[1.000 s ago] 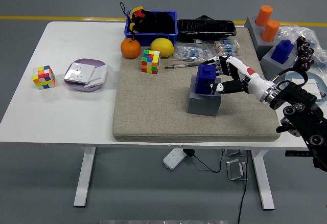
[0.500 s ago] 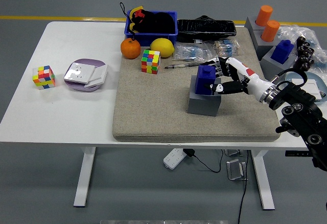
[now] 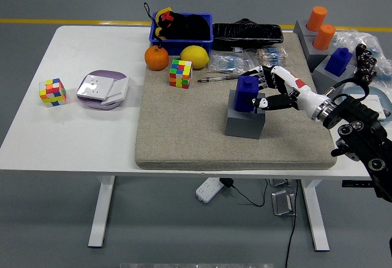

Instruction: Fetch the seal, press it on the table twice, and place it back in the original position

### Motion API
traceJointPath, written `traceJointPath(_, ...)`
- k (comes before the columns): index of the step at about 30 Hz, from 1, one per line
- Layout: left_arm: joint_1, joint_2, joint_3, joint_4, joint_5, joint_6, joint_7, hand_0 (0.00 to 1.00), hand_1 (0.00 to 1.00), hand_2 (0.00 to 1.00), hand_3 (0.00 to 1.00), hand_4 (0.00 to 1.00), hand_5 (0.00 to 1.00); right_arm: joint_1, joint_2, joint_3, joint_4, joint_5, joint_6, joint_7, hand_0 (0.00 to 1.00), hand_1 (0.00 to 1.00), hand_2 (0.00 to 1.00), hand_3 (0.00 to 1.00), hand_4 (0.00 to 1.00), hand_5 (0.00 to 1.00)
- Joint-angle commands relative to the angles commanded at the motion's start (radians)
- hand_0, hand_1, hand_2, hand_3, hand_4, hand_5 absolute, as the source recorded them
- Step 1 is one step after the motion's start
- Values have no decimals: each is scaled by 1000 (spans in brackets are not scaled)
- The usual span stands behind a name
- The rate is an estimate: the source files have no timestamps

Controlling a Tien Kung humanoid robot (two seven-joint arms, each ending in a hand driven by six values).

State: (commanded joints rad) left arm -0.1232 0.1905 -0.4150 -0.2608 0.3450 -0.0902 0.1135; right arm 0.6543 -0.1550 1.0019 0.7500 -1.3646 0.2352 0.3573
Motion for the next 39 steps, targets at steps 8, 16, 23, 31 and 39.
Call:
traceJointPath(8, 4, 3, 8, 0, -3, 0, 1, 815, 817, 789, 839, 794, 393, -6, -1, -2, -7, -10, 1, 2, 487, 382, 378, 436, 645, 2)
traceJointPath(16, 2, 6, 9, -2, -1, 0, 0, 815, 817, 788, 839, 794, 393, -3, -4, -1, -7, -8, 0, 5, 487, 382, 377, 437, 646, 2)
traceJointPath(23, 5, 6, 13, -1, -4, 0, 1, 815, 818, 788, 839, 794, 393, -3, -10, 14, -3, -12, 2, 5, 487, 382, 375, 437, 646, 2)
traceJointPath(31, 5, 6, 5, -2, 1, 0, 0, 815, 818, 788, 839, 794, 393, 1, -24, 28, 0, -30, 8, 4, 487, 382, 375, 437, 647, 2)
traceJointPath(39, 7, 4, 1, 0, 1, 0, 0, 815, 817, 788, 839, 794, 394, 2, -39, 18, 3, -38, 14, 2, 487, 382, 373, 433, 650, 2)
